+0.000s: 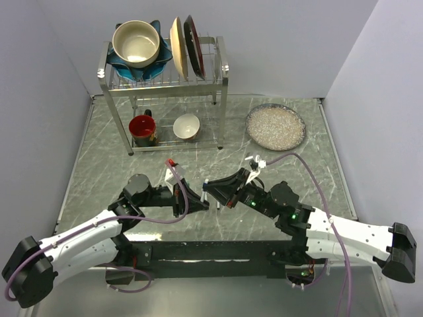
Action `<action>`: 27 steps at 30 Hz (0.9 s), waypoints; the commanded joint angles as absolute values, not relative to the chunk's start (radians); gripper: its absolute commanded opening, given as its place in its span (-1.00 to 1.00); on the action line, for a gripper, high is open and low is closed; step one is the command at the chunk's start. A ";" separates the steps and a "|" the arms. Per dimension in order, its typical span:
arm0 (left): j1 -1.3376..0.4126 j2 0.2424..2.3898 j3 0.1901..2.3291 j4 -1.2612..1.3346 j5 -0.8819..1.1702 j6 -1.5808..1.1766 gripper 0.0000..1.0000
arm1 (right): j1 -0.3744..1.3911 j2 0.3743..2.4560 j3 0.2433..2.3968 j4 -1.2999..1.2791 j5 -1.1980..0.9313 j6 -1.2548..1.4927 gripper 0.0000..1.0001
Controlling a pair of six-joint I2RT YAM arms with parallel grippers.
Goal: Insert the pens into the pen caps
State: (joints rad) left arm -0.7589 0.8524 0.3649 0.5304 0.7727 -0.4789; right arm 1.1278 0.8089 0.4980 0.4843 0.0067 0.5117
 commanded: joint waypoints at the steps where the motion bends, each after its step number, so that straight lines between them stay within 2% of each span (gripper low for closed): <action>1: -0.723 0.828 0.443 0.695 0.548 -0.460 -0.98 | 1.192 0.807 0.560 0.305 -0.080 0.575 -0.57; 2: -0.724 0.822 0.439 0.683 0.545 -0.459 -0.98 | 1.193 0.795 0.567 0.289 -0.062 0.572 -0.43; 8: -0.726 0.761 0.419 0.559 0.450 -0.486 -0.98 | 1.193 0.689 0.569 0.189 0.090 0.557 -0.07; 12: -0.727 0.733 0.437 0.262 0.335 -0.554 -0.98 | 1.193 0.591 0.545 0.120 0.153 0.552 0.01; 17: -0.726 0.784 0.512 -0.118 0.005 -0.690 -0.98 | 1.193 0.451 0.494 0.075 0.238 0.558 0.12; 27: -0.726 1.035 0.531 -0.245 -0.089 -0.798 -0.88 | 1.193 0.368 0.462 0.022 0.270 0.561 0.36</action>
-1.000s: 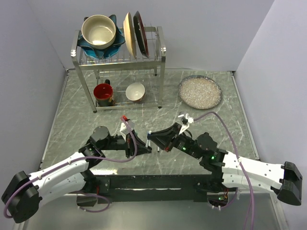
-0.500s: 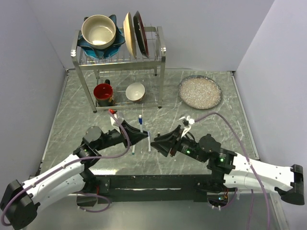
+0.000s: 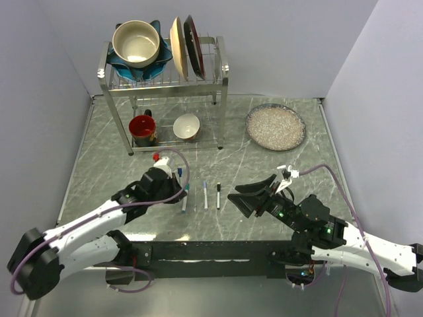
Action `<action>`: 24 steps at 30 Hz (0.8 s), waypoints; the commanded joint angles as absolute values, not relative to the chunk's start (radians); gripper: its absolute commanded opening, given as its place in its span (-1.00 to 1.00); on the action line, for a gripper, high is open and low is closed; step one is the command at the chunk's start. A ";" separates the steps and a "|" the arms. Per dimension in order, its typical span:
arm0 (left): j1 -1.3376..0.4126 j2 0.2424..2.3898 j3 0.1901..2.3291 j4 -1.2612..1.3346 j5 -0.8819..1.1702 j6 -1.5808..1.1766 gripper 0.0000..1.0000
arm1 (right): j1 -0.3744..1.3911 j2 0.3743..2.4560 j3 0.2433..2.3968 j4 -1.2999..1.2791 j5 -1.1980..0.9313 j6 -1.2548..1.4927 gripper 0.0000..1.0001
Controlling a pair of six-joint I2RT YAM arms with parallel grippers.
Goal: Insert the pens into the pen caps
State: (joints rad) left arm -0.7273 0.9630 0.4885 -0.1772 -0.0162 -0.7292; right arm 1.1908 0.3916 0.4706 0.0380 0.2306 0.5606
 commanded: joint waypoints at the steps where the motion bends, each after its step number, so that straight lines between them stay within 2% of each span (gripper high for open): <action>1: -0.726 1.079 0.532 -0.250 -0.090 -0.813 -0.88 | 1.193 0.356 0.460 0.012 0.275 0.560 0.37; 7: -0.726 1.216 0.557 -0.287 -0.103 -0.847 -0.86 | 1.193 0.295 0.442 -0.015 0.291 0.555 0.38; 10: -0.726 1.259 0.557 -0.291 -0.120 -0.854 -0.68 | 1.193 0.266 0.434 -0.024 0.295 0.555 0.39; 14: -0.726 1.304 0.557 -0.314 -0.130 -0.859 -0.34 | 1.192 0.247 0.436 -0.052 0.298 0.560 0.40; 18: -0.726 1.305 0.548 -0.344 -0.160 -0.876 -0.22 | 1.193 0.230 0.440 -0.067 0.304 0.560 0.40; 24: -0.726 1.152 0.604 -0.452 -0.262 -0.879 -0.09 | 1.195 0.233 0.451 -0.078 0.321 0.566 0.40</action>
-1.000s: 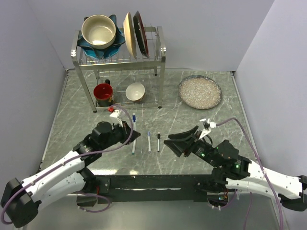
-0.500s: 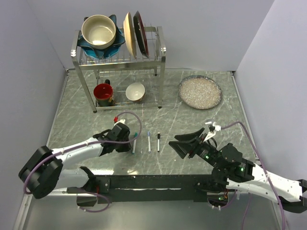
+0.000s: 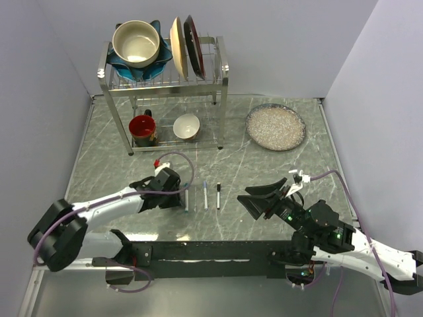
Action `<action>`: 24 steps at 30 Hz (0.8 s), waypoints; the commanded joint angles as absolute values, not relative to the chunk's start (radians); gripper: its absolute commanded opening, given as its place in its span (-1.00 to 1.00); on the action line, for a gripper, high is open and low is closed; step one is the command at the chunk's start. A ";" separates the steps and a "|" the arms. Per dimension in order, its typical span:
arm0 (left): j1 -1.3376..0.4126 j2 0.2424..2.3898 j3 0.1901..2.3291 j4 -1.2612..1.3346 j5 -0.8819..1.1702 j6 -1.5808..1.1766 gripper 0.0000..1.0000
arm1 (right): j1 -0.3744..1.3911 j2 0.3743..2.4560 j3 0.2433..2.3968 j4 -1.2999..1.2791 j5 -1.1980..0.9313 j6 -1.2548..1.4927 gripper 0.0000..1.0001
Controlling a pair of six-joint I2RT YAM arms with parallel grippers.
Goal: Insert the pens into the pen caps
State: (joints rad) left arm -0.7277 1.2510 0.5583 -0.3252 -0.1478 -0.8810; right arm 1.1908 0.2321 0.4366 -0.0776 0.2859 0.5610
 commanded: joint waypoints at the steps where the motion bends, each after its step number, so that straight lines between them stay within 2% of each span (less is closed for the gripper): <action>1: -0.726 1.091 0.632 -0.459 -0.267 -0.864 -0.01 | 1.193 0.242 0.454 -0.087 0.328 0.566 0.41; 3: -0.726 1.022 0.649 -0.427 -0.249 -0.797 0.07 | 1.193 0.273 0.474 -0.103 0.350 0.564 0.52; 4: -0.726 0.952 0.652 -0.404 -0.239 -0.772 0.17 | 1.192 0.285 0.482 -0.124 0.360 0.568 0.65; 5: -0.726 0.918 0.646 -0.378 -0.230 -0.747 0.24 | 1.193 0.296 0.488 -0.132 0.368 0.571 0.69; 6: -0.726 0.844 0.637 -0.303 -0.213 -0.705 0.34 | 1.193 0.319 0.503 -0.136 0.371 0.575 0.80; 7: -0.727 0.809 0.602 -0.270 -0.210 -0.697 0.55 | 1.193 0.328 0.512 -0.150 0.374 0.581 0.87; 8: -0.726 0.772 0.582 -0.230 -0.200 -0.699 0.62 | 1.193 0.337 0.520 -0.153 0.371 0.590 0.93; 11: -0.726 0.642 0.487 -0.059 -0.089 -0.661 0.83 | 1.195 0.383 0.548 -0.170 0.374 0.624 1.00; 12: -0.726 0.587 0.462 -0.022 -0.068 -0.652 0.98 | 1.193 0.408 0.564 -0.181 0.388 0.653 1.00; 17: -0.727 0.485 0.361 0.175 0.119 -0.626 0.99 | 1.193 0.489 0.610 -0.261 0.498 0.747 1.00; 24: -0.727 0.523 0.380 0.187 0.238 -0.637 0.99 | 1.193 0.575 0.643 -0.293 0.548 0.819 1.00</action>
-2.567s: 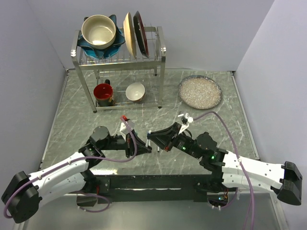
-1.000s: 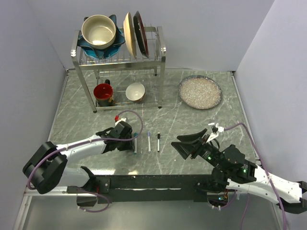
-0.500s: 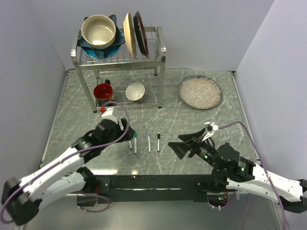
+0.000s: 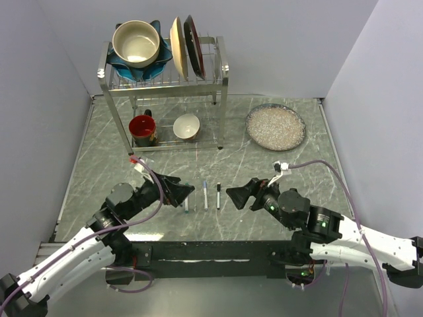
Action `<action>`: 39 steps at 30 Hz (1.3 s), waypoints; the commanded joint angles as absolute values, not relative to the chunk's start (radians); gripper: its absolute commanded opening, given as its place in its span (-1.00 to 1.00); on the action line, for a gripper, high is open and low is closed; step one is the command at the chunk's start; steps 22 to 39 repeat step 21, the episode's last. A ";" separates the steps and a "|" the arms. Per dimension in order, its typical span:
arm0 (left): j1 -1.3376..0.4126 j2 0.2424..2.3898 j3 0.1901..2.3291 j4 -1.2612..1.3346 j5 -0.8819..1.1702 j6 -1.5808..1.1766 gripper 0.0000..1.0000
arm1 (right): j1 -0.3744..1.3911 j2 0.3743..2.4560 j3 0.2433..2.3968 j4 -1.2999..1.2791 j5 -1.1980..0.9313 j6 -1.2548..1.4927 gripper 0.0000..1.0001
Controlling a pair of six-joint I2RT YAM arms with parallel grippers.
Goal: Insert the pens into the pen caps
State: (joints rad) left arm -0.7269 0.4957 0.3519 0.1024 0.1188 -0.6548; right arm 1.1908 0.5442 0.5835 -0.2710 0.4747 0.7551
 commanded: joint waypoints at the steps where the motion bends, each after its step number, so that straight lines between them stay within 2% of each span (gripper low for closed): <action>1: -0.727 0.528 0.388 0.190 0.248 -0.637 0.99 | 1.193 0.580 0.646 -0.295 0.549 0.824 1.00; 8: -0.729 0.528 0.385 0.226 0.298 -0.646 0.99 | 1.193 0.597 0.640 -0.273 0.542 0.824 1.00; 39: -0.732 0.474 0.382 0.213 0.287 -0.647 0.99 | 1.193 0.589 0.627 -0.253 0.537 0.802 1.00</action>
